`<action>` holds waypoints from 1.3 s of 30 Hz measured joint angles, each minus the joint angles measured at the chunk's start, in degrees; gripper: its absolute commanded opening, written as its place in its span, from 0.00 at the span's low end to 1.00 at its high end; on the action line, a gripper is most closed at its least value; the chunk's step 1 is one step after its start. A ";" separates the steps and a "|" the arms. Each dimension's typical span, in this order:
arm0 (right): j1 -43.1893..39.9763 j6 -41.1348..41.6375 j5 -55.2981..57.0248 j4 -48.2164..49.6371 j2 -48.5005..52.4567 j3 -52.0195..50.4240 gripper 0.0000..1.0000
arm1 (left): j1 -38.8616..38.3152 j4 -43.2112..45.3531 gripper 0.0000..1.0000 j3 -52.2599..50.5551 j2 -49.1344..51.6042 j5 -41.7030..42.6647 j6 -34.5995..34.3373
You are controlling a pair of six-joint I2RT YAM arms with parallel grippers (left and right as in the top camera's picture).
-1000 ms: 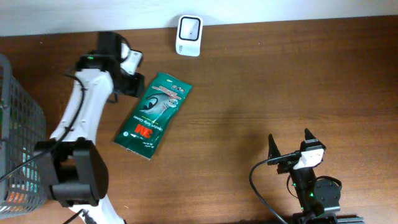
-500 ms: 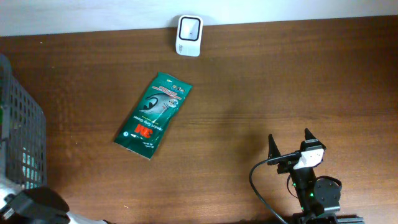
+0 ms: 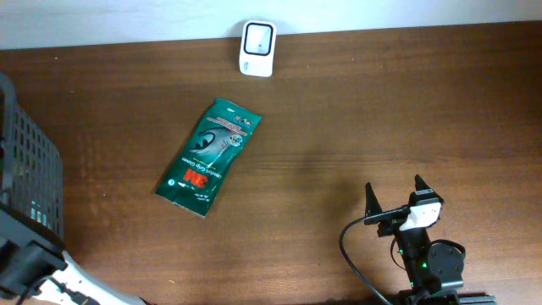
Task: Scan the item barcode
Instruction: 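Grasp the green-capped jar in the basket with the left gripper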
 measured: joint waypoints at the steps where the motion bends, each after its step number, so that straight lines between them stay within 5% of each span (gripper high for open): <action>1: 0.00 -0.04 -0.02 0.00 0.00 0.00 0.98 | 0.00 1.22 0.93 0.04 0.57 0.92 -0.09; 7: 0.00 -0.02 0.00 0.00 0.00 0.00 0.98 | -0.37 4.28 0.88 0.90 3.41 3.67 0.15; 12: 0.00 -0.04 -0.02 0.00 0.00 0.00 0.98 | -0.35 3.61 0.62 1.27 3.43 3.65 0.52; 19: 0.00 -0.04 -0.02 0.00 0.00 0.00 0.98 | -0.31 -8.37 0.91 5.64 3.56 2.58 -1.62; 28: 0.00 -0.02 0.00 0.00 0.00 0.00 0.98 | -0.28 -24.28 0.93 11.08 5.53 1.40 -4.92; 31: 0.00 -0.04 0.00 0.00 0.00 0.00 0.98 | -0.28 -25.00 0.87 11.08 7.65 1.22 -5.07; 34: 0.00 -0.02 0.00 0.00 0.00 0.00 0.98 | -0.28 -26.05 0.66 11.08 8.52 0.83 -5.40; 39: 0.00 -0.02 0.00 0.00 0.00 0.00 0.98 | -0.28 -27.41 0.55 11.82 8.59 0.61 -5.73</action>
